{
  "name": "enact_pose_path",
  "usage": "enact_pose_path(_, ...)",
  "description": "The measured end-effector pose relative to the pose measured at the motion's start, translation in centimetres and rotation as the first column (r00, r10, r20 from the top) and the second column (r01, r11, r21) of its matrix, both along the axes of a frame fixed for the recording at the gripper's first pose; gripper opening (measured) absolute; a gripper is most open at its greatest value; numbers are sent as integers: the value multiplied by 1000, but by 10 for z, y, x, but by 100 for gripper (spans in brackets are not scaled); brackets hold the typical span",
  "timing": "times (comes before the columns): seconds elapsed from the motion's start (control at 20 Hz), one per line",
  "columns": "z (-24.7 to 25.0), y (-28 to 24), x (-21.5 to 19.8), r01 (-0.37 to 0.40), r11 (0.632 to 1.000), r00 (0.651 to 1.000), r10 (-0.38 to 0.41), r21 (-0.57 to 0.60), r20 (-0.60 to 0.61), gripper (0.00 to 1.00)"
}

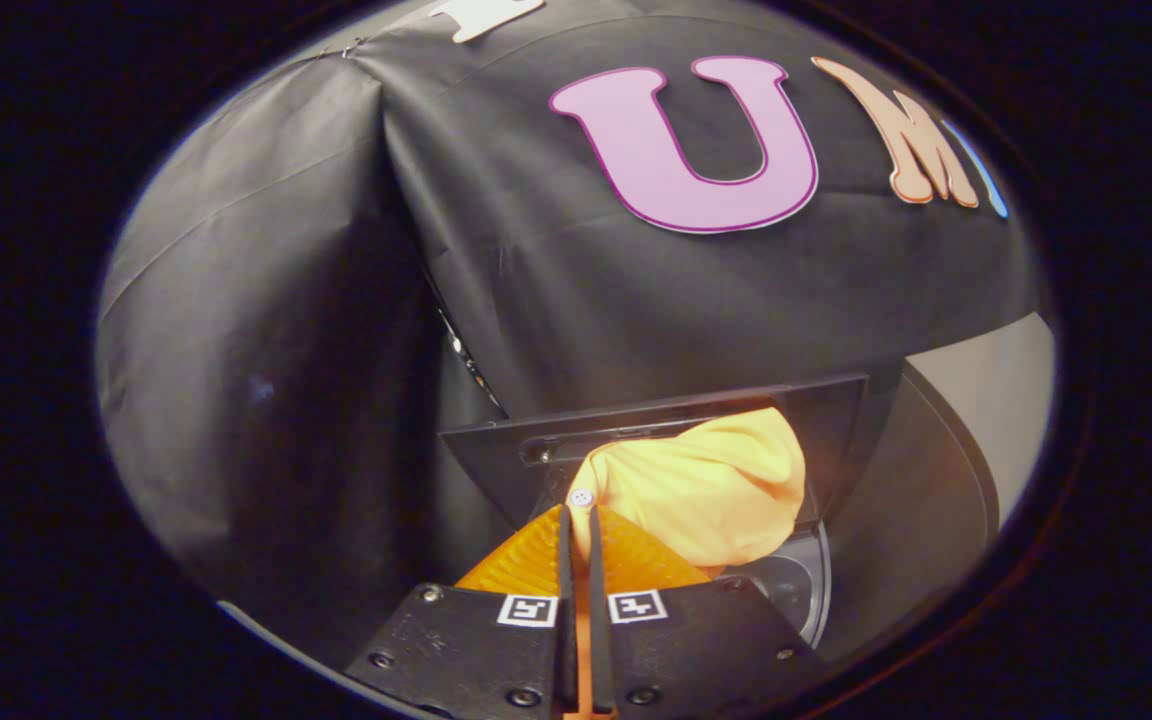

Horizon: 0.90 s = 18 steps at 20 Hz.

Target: Put the clothes into the washing machine and then close the washing machine lid.

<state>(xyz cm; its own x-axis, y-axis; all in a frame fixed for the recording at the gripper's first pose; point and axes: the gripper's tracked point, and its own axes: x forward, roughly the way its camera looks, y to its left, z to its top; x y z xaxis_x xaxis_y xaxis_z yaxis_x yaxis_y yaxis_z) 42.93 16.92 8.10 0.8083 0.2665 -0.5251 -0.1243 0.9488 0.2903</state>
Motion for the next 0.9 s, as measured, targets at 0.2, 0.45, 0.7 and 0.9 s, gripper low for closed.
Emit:
enact_pose_path(0.2,20,-6,9,33,999,997,-36,42,73,6)
enact_pose_path(0.45,58,-8,17,29,998,980,-41,63,196,22)
enact_pose_path(0.7,62,-20,33,49,992,960,-14,-120,279,55)
enact_pose_path(0.9,58,-29,61,114,967,944,-33,-228,329,81)
